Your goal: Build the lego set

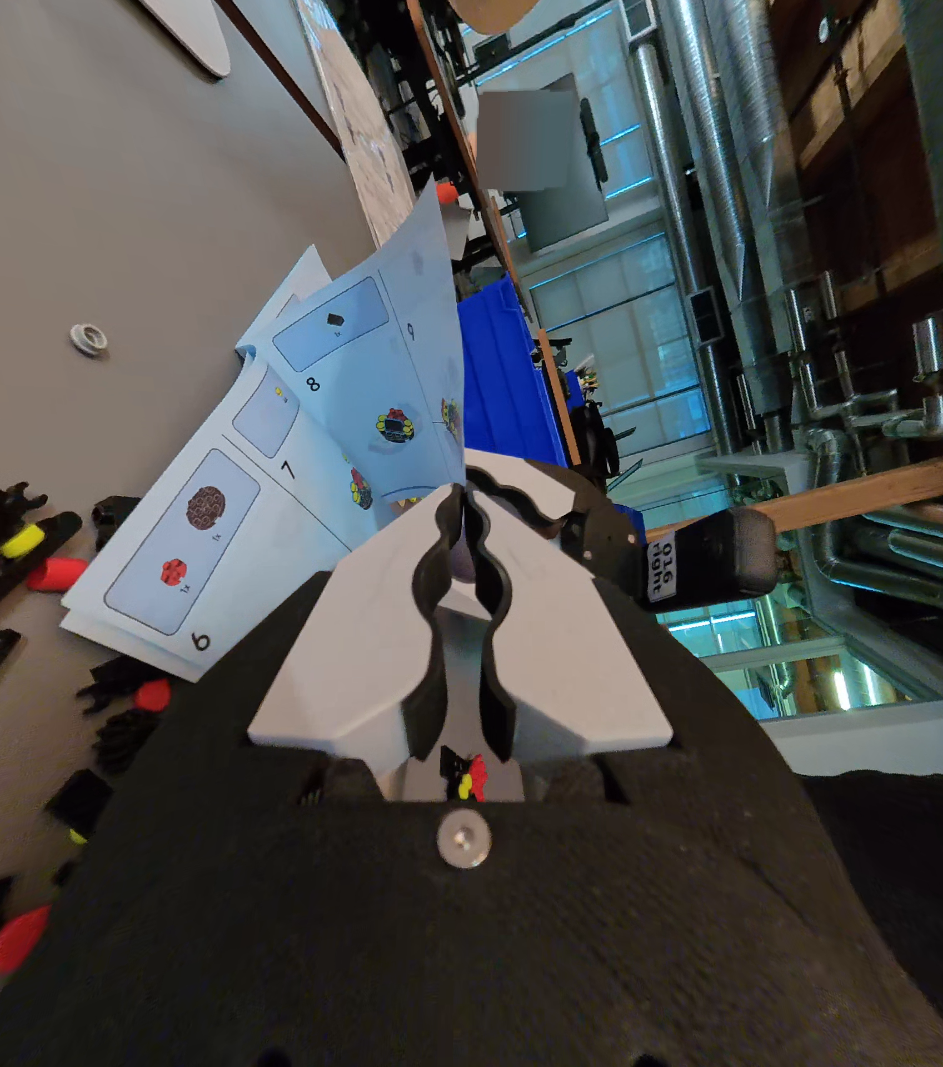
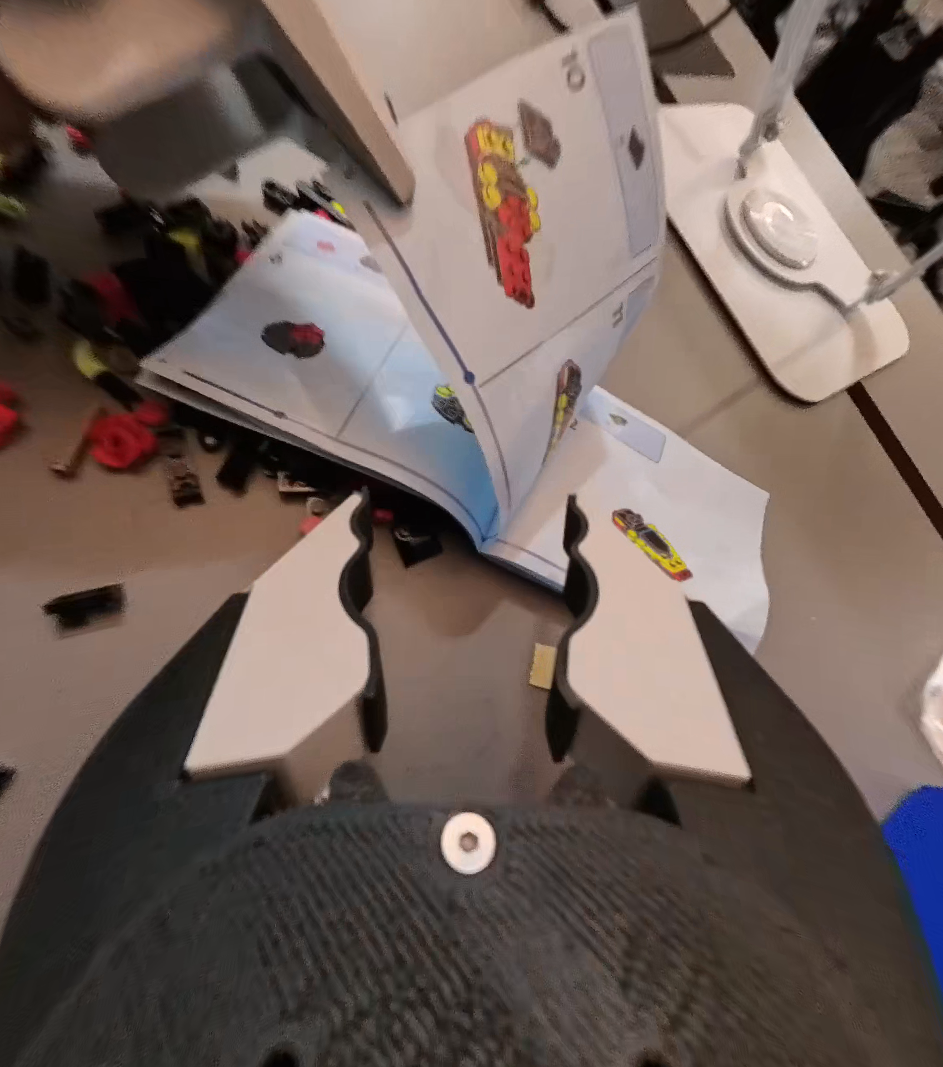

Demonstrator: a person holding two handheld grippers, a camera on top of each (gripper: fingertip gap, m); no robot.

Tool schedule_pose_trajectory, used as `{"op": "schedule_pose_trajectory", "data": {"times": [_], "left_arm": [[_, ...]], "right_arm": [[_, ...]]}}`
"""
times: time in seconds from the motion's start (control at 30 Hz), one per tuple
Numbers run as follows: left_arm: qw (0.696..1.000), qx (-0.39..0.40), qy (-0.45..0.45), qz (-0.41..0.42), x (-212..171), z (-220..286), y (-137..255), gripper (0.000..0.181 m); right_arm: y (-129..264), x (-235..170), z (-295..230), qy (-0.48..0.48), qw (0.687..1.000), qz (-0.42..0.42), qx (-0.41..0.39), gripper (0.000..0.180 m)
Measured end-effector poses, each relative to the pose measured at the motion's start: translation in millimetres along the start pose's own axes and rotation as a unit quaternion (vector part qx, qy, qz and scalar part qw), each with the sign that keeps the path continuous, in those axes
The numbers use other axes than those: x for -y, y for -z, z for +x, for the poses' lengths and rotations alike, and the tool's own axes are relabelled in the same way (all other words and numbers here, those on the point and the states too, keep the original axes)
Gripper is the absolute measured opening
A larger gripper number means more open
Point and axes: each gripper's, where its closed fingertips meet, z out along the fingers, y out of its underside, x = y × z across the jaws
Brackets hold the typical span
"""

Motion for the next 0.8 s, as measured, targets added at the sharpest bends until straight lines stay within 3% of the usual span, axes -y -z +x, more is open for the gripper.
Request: {"op": "schedule_pose_trajectory", "data": {"times": [0.17,0.3,0.37,0.5,0.63,0.8], "left_arm": [[1.000,0.001,-0.008,-0.009,-1.9,3.6,-1.3,0.000],[1.000,-0.003,-0.012,-0.004,0.8,6.5,0.3,0.000],[1.000,-0.009,-0.012,0.003,3.8,10.0,1.7,0.006],[0.999,-0.025,-0.030,0.027,9.9,31.0,5.6,0.035],[0.994,-0.068,-0.081,0.026,-5.3,66.7,0.8,0.037],[0.987,-0.099,-0.122,0.030,-39.2,85.1,-13.1,0.040]], "right_arm": [[-9.7,-2.8,5.2,-0.013,0.999,-0.023,-0.019,0.047],[-6.3,5.5,10.6,-0.027,0.999,0.007,-0.031,0.000],[-2.8,11.5,16.8,-0.042,0.998,0.028,-0.042,0.000],[12.9,27.4,44.0,-0.111,0.988,0.079,-0.076,0.000],[33.3,45.5,72.7,-0.201,0.967,0.136,-0.078,0.000],[65.0,82.0,86.1,-0.302,0.926,0.223,-0.023,0.000]]}}
